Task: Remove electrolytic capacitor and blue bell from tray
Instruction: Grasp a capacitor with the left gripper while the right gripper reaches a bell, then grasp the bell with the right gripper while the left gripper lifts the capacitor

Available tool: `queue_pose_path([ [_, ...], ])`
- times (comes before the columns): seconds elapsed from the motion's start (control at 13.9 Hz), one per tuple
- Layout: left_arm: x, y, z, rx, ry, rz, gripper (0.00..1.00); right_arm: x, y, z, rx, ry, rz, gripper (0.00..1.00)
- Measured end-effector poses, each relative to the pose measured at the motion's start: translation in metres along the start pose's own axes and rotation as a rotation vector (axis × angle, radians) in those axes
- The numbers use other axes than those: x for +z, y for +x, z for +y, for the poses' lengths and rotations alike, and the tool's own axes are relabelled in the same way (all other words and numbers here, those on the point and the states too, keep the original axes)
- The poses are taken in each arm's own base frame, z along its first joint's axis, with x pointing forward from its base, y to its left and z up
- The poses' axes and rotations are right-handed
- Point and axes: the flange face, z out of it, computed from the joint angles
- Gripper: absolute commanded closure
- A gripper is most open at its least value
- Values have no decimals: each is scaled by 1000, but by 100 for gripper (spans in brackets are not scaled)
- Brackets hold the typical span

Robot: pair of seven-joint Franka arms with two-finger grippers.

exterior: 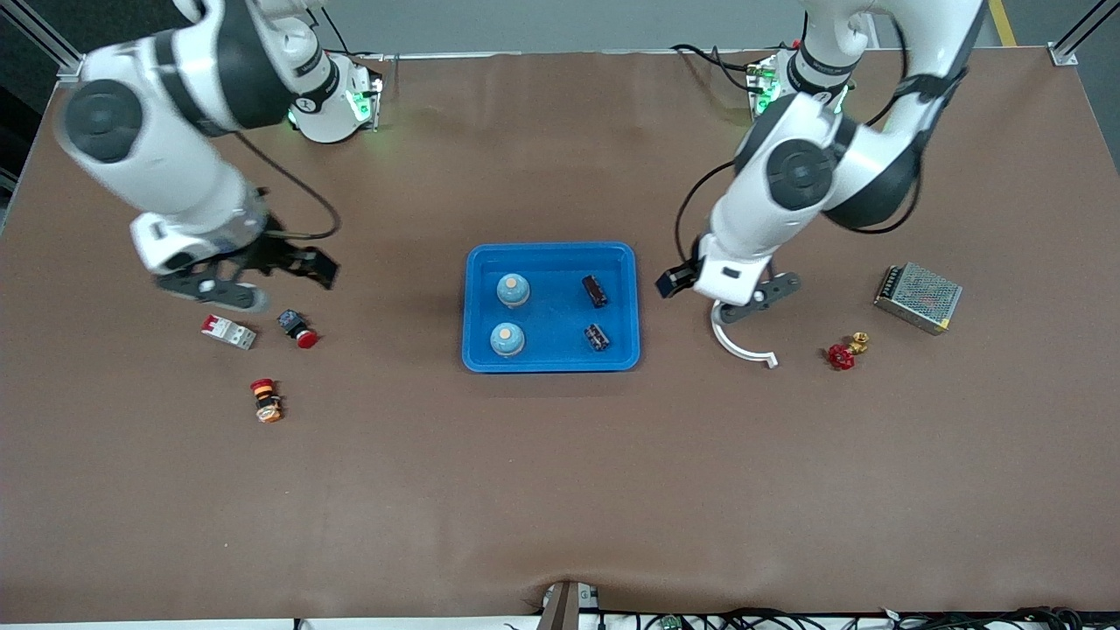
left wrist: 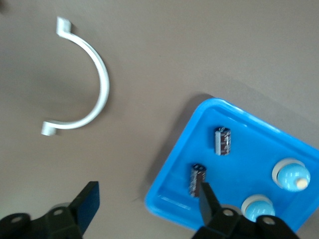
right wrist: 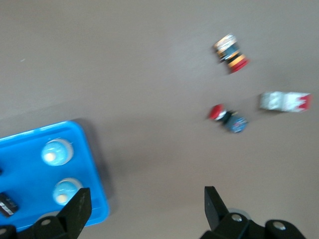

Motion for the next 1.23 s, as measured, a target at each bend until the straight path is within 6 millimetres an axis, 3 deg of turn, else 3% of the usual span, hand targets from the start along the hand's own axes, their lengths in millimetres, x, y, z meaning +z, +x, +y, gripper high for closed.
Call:
queue_pose_path([
  [0.14, 41, -21, 22, -51, 6, 9, 22, 25, -28, -36, 4, 58, -14, 0],
  [0.43, 128, -61, 55, -128, 9, 39, 28, 76, -65, -74, 23, 72, -51, 0],
  [0.58, 160, -73, 69, -158, 19, 55, 28, 99, -79, -98, 34, 68, -56, 0],
  [0.79, 185, -78, 81, -177, 32, 63, 36, 142, -88, -124, 32, 50, -65, 0],
  [1.01, 203, -91, 82, -180, 53, 51, 48, 182, -79, -142, 44, 21, -35, 0],
  [1.08, 207, -95, 82, -177, 59, 48, 55, 195, -77, -149, 53, 28, -23, 0],
  [1.23, 212, -101, 82, -177, 68, 44, 84, 218, -81, -162, 72, 46, -6, 0],
])
